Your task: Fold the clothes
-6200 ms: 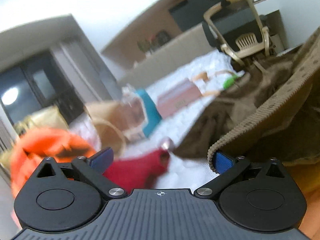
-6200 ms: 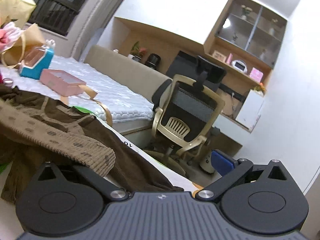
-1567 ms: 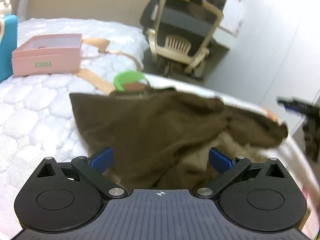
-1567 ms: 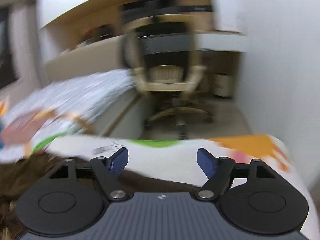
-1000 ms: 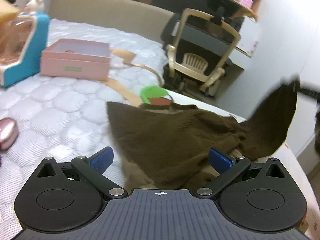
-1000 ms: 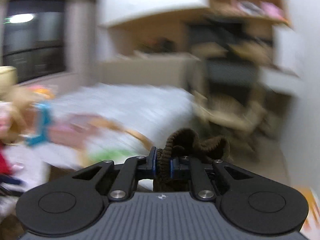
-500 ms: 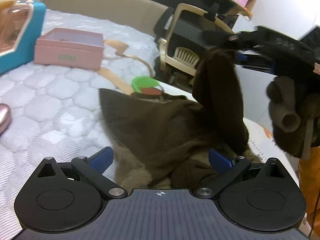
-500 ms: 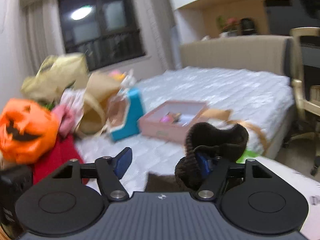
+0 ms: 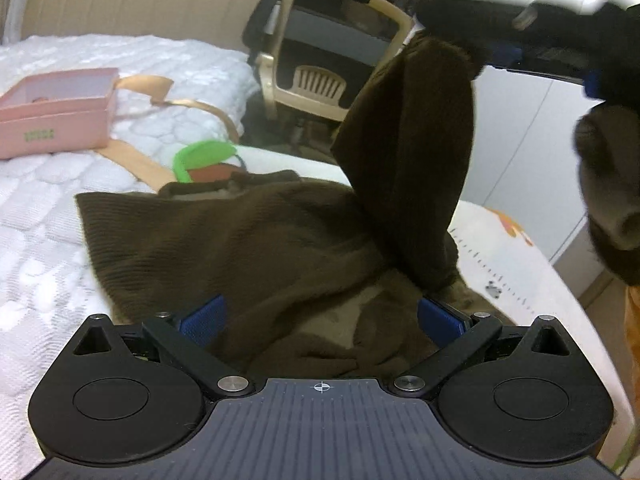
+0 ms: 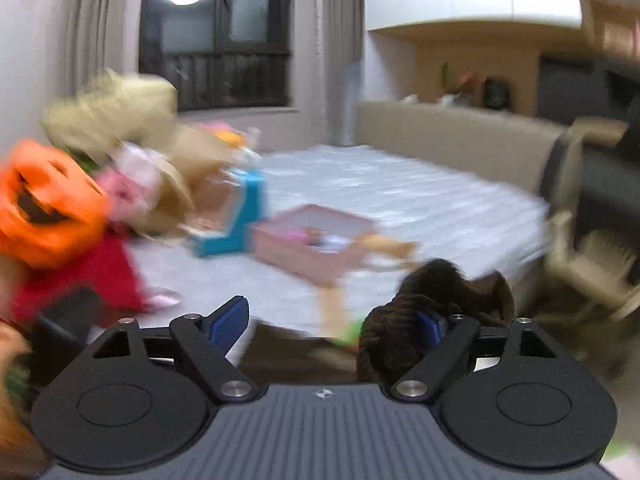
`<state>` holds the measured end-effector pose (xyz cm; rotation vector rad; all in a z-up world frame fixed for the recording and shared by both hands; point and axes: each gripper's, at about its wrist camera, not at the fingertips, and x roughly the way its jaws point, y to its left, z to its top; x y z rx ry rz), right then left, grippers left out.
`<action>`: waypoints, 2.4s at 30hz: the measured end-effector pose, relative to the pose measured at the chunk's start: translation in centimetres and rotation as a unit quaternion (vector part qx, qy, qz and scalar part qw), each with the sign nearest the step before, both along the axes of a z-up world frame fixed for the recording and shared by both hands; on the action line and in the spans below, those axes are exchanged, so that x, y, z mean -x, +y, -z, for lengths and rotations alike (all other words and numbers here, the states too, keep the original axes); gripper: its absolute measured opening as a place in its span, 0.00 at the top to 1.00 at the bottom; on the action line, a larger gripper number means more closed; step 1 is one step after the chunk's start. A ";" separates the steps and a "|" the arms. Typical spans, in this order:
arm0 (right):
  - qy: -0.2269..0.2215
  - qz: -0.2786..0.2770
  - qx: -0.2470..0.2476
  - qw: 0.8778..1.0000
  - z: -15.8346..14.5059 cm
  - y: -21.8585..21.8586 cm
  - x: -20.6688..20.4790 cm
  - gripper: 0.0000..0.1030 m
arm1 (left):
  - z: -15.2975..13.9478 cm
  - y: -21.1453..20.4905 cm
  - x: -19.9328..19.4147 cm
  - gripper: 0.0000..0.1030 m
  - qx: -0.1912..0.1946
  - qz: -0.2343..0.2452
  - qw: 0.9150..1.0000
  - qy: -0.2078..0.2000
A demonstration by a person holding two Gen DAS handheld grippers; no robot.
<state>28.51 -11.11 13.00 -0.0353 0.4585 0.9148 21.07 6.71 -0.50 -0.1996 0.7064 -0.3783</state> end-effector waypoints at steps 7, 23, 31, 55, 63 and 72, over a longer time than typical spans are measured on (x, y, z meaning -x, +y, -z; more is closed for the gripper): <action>0.018 0.024 -0.005 1.000 0.5 2.3 -1.2 0.16 | -0.1 1.1 0.6 0.00 -0.006 -0.024 1.000 0.000; 0.032 0.207 0.035 0.977 9.2 -7.1 -1.0 0.00 | 1.1 1.8 -6.6 0.77 -0.035 -0.124 0.991 0.034; -0.063 0.240 0.057 0.967 9.4 -6.1 -1.4 0.00 | -6.1 1.9 -1.9 0.71 -0.093 -0.078 0.981 -0.152; -0.001 0.207 0.127 0.970 12.2 -3.8 -4.9 0.12 | 1.8 4.1 -3.9 0.75 -0.051 -0.095 0.994 0.020; -0.030 0.177 0.129 0.975 11.3 -1.0 -5.5 0.43 | 0.5 4.8 -5.2 0.72 -0.128 -0.107 0.985 -0.048; 0.053 0.176 0.148 0.972 13.8 -2.4 -8.4 0.35 | -0.2 9.5 -4.6 0.14 -0.018 -0.131 0.991 0.004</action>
